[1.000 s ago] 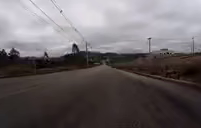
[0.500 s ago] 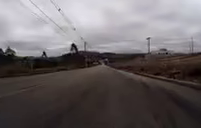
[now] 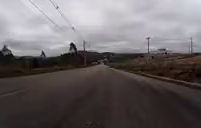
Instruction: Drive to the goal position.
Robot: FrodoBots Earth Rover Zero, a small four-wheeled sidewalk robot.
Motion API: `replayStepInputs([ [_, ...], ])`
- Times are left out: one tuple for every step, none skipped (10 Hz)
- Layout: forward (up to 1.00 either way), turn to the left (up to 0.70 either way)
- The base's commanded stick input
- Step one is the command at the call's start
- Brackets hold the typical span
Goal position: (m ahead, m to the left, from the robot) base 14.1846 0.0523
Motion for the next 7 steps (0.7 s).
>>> replayStepInputs([
  [0.7,0.0],
  [0.7,0.1],
  [0.7,0.14],
  [0.7,0.14],
  [0.7,0.14],
  [0.7,0.0],
  [0.7,0.0],
])
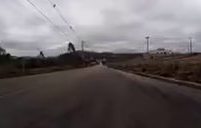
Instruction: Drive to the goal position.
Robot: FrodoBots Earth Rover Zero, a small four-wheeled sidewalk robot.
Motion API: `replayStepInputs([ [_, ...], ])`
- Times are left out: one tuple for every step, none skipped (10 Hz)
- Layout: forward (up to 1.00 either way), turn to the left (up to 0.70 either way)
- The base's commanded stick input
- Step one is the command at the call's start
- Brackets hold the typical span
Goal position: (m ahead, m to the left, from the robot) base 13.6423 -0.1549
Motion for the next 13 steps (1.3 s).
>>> replayStepInputs([
  [0.7,0.0],
  [0.7,0.0],
  [0.7,0.0],
  [0.7,0.0],
  [0.7,0.0],
  [0.7,0.0],
  [0.7,0.0],
  [0.7,0.0],
  [0.7,0.0],
  [0.7,0.0],
  [0.7,0.0],
  [0.7,0.0],
  [0.7,0.0],
])
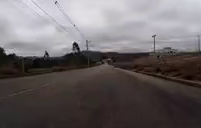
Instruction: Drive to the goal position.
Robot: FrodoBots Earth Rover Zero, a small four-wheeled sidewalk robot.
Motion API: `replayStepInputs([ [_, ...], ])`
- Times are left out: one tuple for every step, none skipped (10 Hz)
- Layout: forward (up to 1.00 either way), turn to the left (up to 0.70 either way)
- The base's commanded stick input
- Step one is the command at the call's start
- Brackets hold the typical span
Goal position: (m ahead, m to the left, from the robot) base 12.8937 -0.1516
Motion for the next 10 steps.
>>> replayStepInputs([
  [0.7,0.0],
  [0.7,0.0],
  [0.7,0.0],
  [0.7,0.0],
  [0.7,0.0],
  [0.7,0.0],
  [0.7,0.0],
  [0.7,0.0],
  [0.7,0.0],
  [0.7,0.0],
])
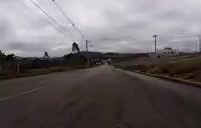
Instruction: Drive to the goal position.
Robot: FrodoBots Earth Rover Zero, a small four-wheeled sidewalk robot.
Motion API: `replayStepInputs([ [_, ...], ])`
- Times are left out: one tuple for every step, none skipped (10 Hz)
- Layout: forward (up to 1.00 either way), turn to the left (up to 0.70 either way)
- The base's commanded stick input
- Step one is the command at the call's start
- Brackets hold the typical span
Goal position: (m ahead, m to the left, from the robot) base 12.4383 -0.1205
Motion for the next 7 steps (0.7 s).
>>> replayStepInputs([
  [0.7,0.0],
  [0.7,0.0],
  [0.7,0.0],
  [0.7,0.0],
  [0.7,0.0],
  [0.7,0.0],
  [0.7,0.0],
])
